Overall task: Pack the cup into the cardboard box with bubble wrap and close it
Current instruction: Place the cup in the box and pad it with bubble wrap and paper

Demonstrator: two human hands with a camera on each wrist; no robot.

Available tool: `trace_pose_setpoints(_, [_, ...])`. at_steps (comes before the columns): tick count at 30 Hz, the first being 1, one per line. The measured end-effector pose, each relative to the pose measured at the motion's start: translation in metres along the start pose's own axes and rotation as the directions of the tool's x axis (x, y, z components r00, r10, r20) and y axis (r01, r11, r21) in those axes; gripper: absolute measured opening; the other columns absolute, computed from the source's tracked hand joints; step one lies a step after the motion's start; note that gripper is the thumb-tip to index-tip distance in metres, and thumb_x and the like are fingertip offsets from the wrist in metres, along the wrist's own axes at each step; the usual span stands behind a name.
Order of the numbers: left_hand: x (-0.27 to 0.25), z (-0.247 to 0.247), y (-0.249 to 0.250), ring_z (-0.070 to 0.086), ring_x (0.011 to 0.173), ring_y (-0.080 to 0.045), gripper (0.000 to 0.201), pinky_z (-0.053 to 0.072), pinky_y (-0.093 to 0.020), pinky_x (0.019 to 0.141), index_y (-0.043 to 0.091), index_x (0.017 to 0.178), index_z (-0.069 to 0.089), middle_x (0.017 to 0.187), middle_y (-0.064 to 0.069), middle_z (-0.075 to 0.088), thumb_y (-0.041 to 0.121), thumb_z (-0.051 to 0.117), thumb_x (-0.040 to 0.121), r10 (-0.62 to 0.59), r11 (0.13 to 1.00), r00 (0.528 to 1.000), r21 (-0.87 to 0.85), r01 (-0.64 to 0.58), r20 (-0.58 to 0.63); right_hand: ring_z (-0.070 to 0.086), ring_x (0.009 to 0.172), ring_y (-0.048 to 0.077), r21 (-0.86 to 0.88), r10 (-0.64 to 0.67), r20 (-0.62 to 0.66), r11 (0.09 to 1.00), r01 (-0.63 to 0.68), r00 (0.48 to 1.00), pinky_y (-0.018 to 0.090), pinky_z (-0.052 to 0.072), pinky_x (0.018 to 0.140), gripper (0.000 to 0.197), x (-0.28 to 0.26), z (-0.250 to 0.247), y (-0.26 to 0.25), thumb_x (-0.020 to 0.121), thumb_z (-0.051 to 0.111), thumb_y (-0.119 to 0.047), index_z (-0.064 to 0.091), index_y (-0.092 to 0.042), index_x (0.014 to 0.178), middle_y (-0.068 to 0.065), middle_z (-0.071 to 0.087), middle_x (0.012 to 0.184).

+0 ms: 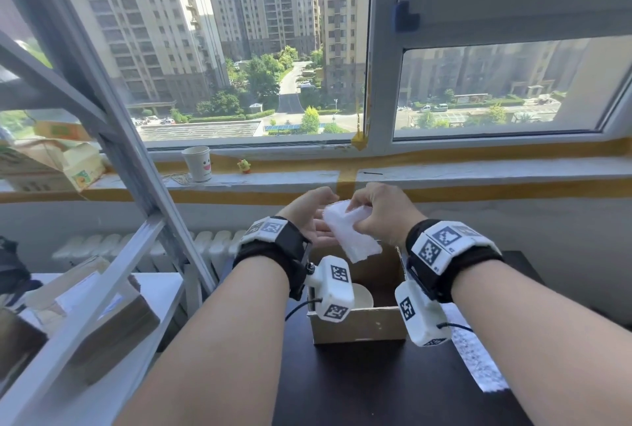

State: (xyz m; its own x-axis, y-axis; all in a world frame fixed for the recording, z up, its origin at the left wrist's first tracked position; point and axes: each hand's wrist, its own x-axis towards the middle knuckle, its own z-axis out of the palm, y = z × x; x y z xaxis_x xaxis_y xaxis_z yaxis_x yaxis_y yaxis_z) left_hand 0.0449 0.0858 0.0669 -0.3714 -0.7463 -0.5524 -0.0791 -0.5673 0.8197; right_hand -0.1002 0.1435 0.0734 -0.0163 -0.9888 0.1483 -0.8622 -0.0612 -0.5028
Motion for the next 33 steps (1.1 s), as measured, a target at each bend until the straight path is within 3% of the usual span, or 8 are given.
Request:
trace_pose_setpoints(5, [0.015, -0.008, -0.012, 0.072, 0.093, -0.027, 0.046, 0.056, -0.043, 0.093, -0.003, 0.126, 0.056, 0.108, -0.02, 0.069, 0.003, 0.07, 0.082, 0.119, 0.977, 0.965, 0.202, -0.071, -0.234, 0.06, 0.079, 0.013, 0.198, 0.082, 0.179, 0.973, -0.117, 0.98, 0.023, 0.044, 0.067, 0.025, -0.005, 0.005, 0.003, 0.077, 0.068, -0.025, 0.078, -0.009, 0.093, 0.009, 0.073, 0.091])
trace_pose_setpoints(8, [0.014, -0.014, -0.015, 0.071, 0.092, -0.027, 0.052, 0.059, -0.039, 0.083, 0.001, 0.13, 0.053, 0.114, -0.017, 0.067, -0.003, 0.071, 0.082, 0.204, 0.971, 0.958, 0.169, -0.172, -0.199, 0.061, 0.101, 0.015, 0.234, 0.17, -0.012, 0.959, -0.163, 0.985, 0.027, 0.049, 0.081, 0.034, -0.005, 0.008, 0.014, 0.079, 0.072, -0.024, 0.069, -0.019, 0.112, 0.0, 0.067, 0.114])
trace_pose_setpoints(11, [0.006, -0.013, -0.016, 0.068, 0.094, -0.025, 0.05, 0.059, -0.036, 0.079, 0.004, 0.13, 0.051, 0.116, -0.014, 0.064, -0.008, 0.067, 0.084, 0.268, 0.956, 0.959, 0.146, -0.254, -0.092, 0.057, 0.114, 0.02, 0.414, 0.281, 0.131, 0.856, -0.31, 0.951, 0.035, 0.051, 0.092, 0.071, -0.006, 0.013, 0.024, 0.076, 0.079, -0.026, 0.045, -0.019, 0.139, 0.003, 0.056, 0.125])
trace_pose_setpoints(15, [0.008, -0.008, -0.022, 0.064, 0.11, -0.03, 0.054, 0.055, -0.042, 0.094, 0.005, 0.132, 0.051, 0.127, -0.017, 0.06, -0.011, 0.067, 0.082, 0.278, 0.947, 0.96, 0.173, -0.272, -0.012, 0.066, 0.104, 0.025, 0.603, 0.321, 0.256, 0.685, -0.41, 0.912, 0.043, 0.055, 0.092, 0.053, -0.007, 0.026, 0.034, 0.078, 0.078, -0.015, 0.059, -0.007, 0.127, 0.009, 0.067, 0.115])
trace_pose_setpoints(19, [0.016, -0.007, -0.038, 0.063, 0.113, -0.029, 0.053, 0.053, -0.042, 0.097, 0.004, 0.132, 0.049, 0.124, -0.017, 0.06, -0.011, 0.065, 0.084, 0.223, 0.961, 0.973, 0.155, -0.229, 0.055, 0.056, 0.115, 0.019, 0.588, 0.346, 0.163, 0.718, -0.373, 0.924, 0.036, 0.048, 0.095, 0.062, -0.011, 0.037, 0.04, 0.074, 0.081, -0.012, 0.056, -0.014, 0.13, 0.001, 0.058, 0.123])
trace_pose_setpoints(24, [0.041, 0.001, -0.052, 0.061, 0.116, -0.029, 0.055, 0.054, -0.045, 0.097, 0.007, 0.131, 0.051, 0.128, -0.015, 0.058, -0.006, 0.071, 0.081, 0.21, 0.952, 0.978, 0.225, -0.206, 0.009, 0.065, 0.091, 0.02, 0.481, 0.442, 0.117, 0.758, -0.44, 0.889, 0.033, 0.055, 0.08, 0.019, -0.006, 0.049, 0.053, 0.084, 0.071, -0.012, 0.066, -0.013, 0.103, 0.009, 0.069, 0.107])
trace_pose_setpoints(29, [0.063, -0.003, -0.05, 0.06, 0.115, -0.027, 0.053, 0.054, -0.04, 0.096, 0.007, 0.13, 0.052, 0.126, -0.013, 0.058, -0.01, 0.066, 0.083, 0.129, 0.968, 0.991, 0.214, -0.133, 0.033, 0.066, 0.1, 0.03, 0.459, 0.437, 0.314, 0.707, -0.538, 0.843, 0.046, 0.056, 0.087, 0.021, 0.017, 0.056, 0.069, 0.082, 0.072, -0.009, 0.057, -0.014, 0.096, 0.012, 0.064, 0.108])
trace_pose_setpoints(33, [0.082, 0.001, -0.051, 0.061, 0.104, -0.017, 0.046, 0.054, -0.032, 0.091, 0.014, 0.114, 0.062, 0.112, -0.002, 0.062, 0.006, 0.081, 0.074, 0.197, 0.808, 0.98, 0.565, -0.166, 0.006, 0.06, 0.078, 0.025, 0.085, 0.523, 0.306, 0.817, -0.57, 0.795, 0.034, 0.053, 0.069, 0.016, 0.028, 0.07, 0.082, 0.079, 0.068, -0.01, 0.053, -0.012, 0.076, 0.011, 0.059, 0.085])
